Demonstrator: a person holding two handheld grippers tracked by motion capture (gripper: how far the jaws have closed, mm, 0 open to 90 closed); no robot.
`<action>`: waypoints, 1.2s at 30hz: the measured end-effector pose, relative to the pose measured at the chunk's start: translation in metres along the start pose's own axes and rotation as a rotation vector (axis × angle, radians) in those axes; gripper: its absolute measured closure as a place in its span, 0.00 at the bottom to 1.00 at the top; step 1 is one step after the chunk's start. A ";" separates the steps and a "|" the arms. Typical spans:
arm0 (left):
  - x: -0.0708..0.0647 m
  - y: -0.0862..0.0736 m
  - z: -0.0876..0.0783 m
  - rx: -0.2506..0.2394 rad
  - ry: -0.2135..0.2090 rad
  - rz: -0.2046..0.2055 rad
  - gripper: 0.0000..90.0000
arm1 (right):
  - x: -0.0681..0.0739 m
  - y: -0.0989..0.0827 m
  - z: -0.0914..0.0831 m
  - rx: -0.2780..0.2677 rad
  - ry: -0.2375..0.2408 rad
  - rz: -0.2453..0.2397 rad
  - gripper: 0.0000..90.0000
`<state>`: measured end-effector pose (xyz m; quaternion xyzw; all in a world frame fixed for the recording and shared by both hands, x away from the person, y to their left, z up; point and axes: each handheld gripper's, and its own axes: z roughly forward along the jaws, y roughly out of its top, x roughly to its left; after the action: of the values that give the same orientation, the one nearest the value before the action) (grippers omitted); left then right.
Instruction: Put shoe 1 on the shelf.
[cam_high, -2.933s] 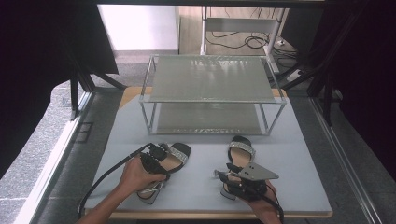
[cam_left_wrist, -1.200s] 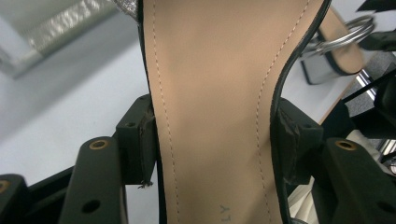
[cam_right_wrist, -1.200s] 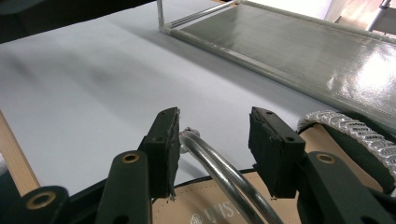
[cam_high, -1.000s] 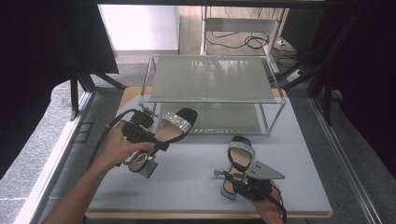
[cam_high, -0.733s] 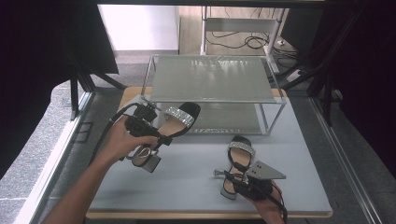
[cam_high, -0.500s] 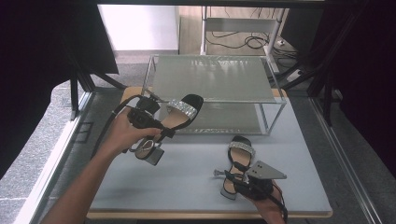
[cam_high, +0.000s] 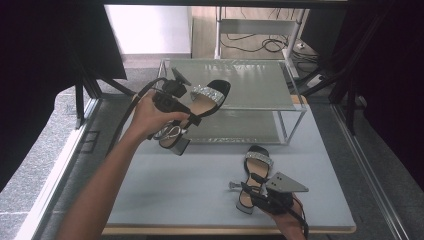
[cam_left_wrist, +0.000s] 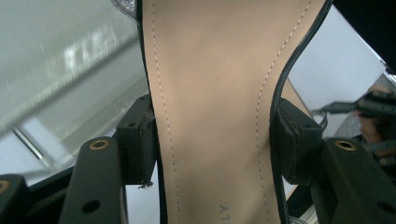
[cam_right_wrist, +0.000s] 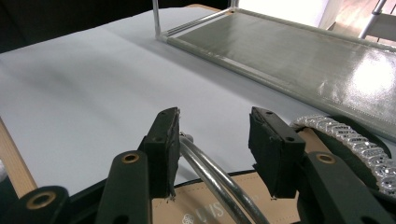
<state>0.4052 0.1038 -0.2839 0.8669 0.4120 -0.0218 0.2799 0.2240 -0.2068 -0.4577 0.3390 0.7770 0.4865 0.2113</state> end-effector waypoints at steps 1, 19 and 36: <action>0.000 0.004 0.000 0.004 0.003 0.007 0.45 | -0.001 0.000 -0.001 -0.005 0.002 0.005 0.59; 0.026 0.067 0.027 0.004 0.023 -0.097 0.45 | -0.002 0.002 -0.002 -0.015 0.019 -0.009 0.60; 0.043 0.123 0.014 -0.013 0.051 -0.142 0.45 | -0.002 0.004 -0.004 -0.024 0.026 -0.012 0.60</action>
<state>0.5254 0.0647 -0.2492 0.8338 0.4797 -0.0170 0.2727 0.2240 -0.2089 -0.4522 0.3254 0.7757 0.4990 0.2080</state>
